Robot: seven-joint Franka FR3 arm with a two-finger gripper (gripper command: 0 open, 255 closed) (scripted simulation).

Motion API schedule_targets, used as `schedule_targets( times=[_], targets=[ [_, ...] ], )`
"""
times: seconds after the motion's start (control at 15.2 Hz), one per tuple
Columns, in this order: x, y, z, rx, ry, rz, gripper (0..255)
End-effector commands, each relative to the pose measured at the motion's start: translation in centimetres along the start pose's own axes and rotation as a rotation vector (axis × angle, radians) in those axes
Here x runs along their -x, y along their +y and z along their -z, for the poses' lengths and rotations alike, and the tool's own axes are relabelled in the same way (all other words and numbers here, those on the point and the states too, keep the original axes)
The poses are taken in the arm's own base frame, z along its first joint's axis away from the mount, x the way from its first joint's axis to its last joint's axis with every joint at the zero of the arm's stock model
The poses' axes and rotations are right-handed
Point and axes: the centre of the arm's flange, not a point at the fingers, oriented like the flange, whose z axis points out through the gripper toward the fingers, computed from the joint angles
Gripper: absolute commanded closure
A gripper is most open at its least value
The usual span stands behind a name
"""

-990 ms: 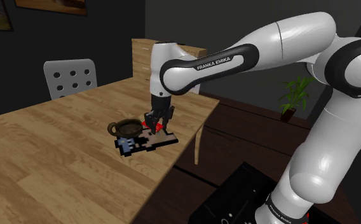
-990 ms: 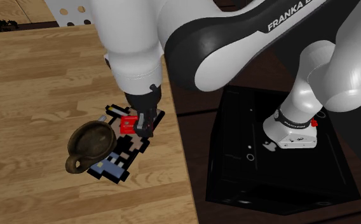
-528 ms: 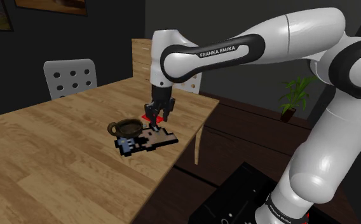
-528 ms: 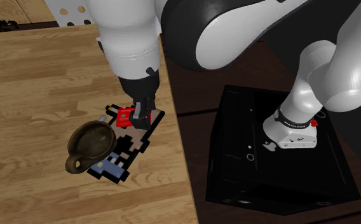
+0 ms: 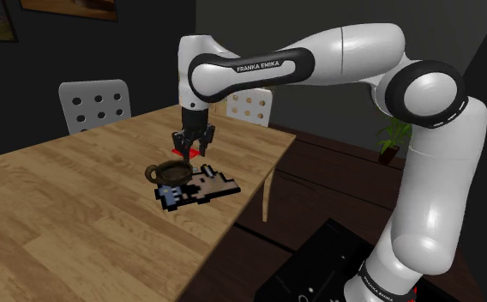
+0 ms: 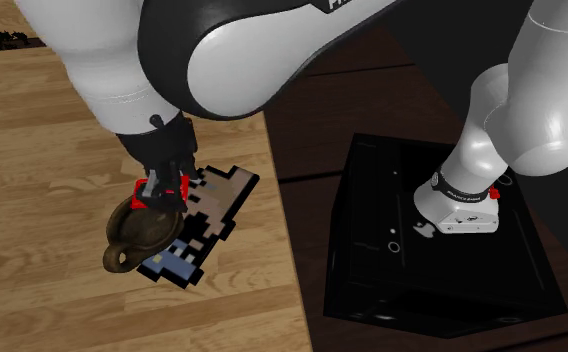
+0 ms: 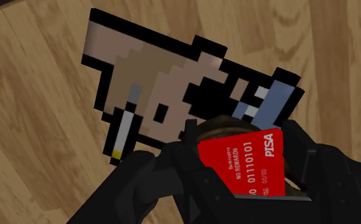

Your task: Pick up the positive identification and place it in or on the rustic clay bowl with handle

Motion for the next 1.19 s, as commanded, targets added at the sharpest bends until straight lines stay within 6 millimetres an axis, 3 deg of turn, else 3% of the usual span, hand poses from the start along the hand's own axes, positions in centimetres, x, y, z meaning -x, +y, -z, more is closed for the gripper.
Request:
schedule_targets(
  times=[0.0, 0.2, 0.92, 1.12],
  targets=[
    [-2.6, -0.8, -0.2, 0.001, 0.000, -0.001, 255],
    [-7.0, -2.1, -0.6, 0.001, 0.000, -0.001, 255],
    [-6.9, -2.1, -6.5, 0.001, 0.000, -0.001, 255],
    [-6.9, -2.1, -6.5, 0.001, 0.000, -0.001, 255]
  ],
)
